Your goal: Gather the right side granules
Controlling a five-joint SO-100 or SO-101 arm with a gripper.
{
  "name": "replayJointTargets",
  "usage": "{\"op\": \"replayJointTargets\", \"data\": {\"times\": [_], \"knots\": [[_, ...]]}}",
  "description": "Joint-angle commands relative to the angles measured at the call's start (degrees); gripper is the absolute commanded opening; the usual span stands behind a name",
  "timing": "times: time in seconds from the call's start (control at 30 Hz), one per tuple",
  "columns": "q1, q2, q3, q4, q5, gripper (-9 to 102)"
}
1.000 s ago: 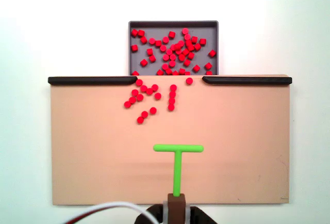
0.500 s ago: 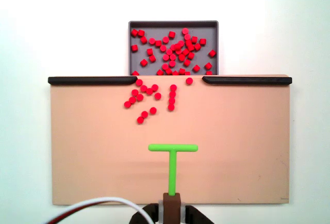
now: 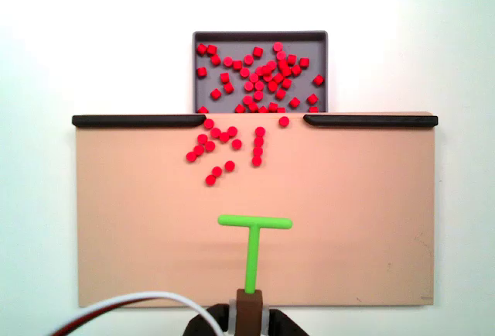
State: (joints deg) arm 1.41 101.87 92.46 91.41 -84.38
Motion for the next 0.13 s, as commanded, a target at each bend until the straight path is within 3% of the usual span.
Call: {"op": "replayJointTargets", "data": {"times": [0.0, 0.1], "knots": [[0.4, 2.1, -0.3, -0.3, 0.2, 0], [1.3, 2.1, -0.3, -0.7, 0.2, 0]]}}
